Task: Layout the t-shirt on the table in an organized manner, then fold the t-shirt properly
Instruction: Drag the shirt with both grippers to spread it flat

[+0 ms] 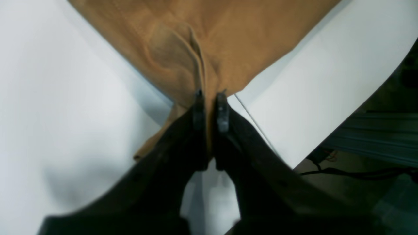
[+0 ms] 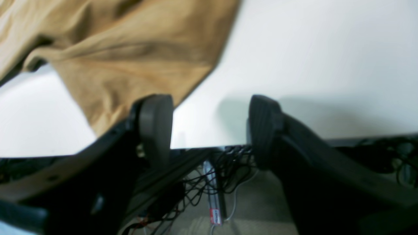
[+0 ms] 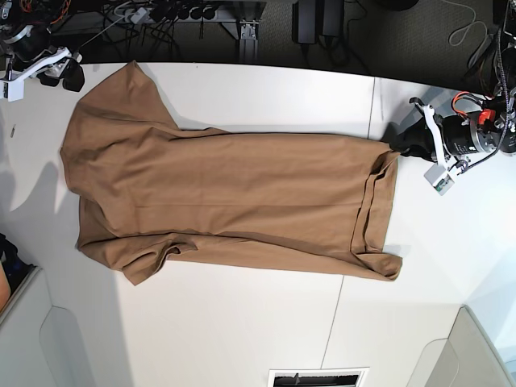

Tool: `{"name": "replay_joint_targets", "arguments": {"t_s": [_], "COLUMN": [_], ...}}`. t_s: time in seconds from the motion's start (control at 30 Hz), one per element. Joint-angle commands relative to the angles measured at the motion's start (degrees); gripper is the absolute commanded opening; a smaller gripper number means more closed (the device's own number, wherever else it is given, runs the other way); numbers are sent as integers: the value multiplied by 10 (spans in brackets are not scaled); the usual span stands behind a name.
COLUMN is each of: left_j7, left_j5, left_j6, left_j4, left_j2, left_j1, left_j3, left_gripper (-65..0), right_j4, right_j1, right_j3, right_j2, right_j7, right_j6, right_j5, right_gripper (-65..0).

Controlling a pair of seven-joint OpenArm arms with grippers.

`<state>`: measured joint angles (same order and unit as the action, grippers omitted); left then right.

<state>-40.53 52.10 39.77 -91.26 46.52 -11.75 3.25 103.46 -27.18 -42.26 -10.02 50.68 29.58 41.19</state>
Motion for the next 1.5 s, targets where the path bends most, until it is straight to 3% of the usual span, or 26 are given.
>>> {"name": "replay_joint_targets", "arguments": {"t_s": [0.0, 0.33, 0.4, 0.5, 0.57, 0.67, 0.7, 0.73, 0.77, 0.9, 1.07, 1.17, 1.3, 1.37, 1.43, 1.47], "left_j7": [8, -12, -27, -48, -49, -47, -46, -45, -45, -76, -259, -296, -302, -276, -231, -214], "left_j5": [9, 13, 13, 17, 24, 39, 39, 39, 40, 92, 294, 329, 329, 329, 283, 255], "left_j6": [2, 2, 2, 2, 2, 2, 2, 2, 2, 2, 2, 2, 2, 2, 2, 2], "left_j4": [-5, -5, -5, -5, -5, -5, -5, -5, -5, -5, -5, -5, -5, -5, -5, -5], "left_j2": [13, 13, 13, 13, 13, 13, 13, 13, 14, 36, 89, 104, 106, 102, 90, 78], "left_j1": [5, 5, 5, 5, 5, 7, 11, 16, 22, 52, 88, 78, 41, 18, 3, -2], "left_j3": [-7, -7, -7, -7, -7, -7, -7, -7, -8, -19, -22, -22, -22, -22, -22, -22], "left_gripper": [-650, -645, -597, -587, -587, -589, -594, -613, -643, -650, -650, -650, -650, -650, -650, -602], "right_j4": [11, -24, -27, -27, -27, -27, -27, -26, -23, 11, 64, 80, 81, 78, 72, 68], "right_j1": [-3, -3, -2, 5, 12, 29, 37, 46, 54, 65, 51, 35, 13, 13, 18, 23], "right_j3": [-3, 78, 97, 122, 133, 137, 137, 136, 135, 123, 86, 52, 34, 35, 39, 40], "right_j2": [-6, -2, 8, 32, 47, 63, 63, 62, 58, 26, -48, -82, -100, -98, -96, -94], "right_j7": [-5, -12, -20, -24, -25, -40, -44, -43, -40, -26, 4, 7, 19, 19, 16, 16], "right_j6": [2, 2, 2, 4, 7, 13, 18, 20, 22, 24, 24, 24, 24, 24, 24, 24], "right_j5": [15, 2, 2, 1, -4, -14, -17, -18, -18, -15, 3, 9, 12, 13, 11, 10], "right_gripper": [-281, -281, -281, -285, -354, -595, -650, -650, -650, -650, -650, -650, -650, -650, -650, -650]}}
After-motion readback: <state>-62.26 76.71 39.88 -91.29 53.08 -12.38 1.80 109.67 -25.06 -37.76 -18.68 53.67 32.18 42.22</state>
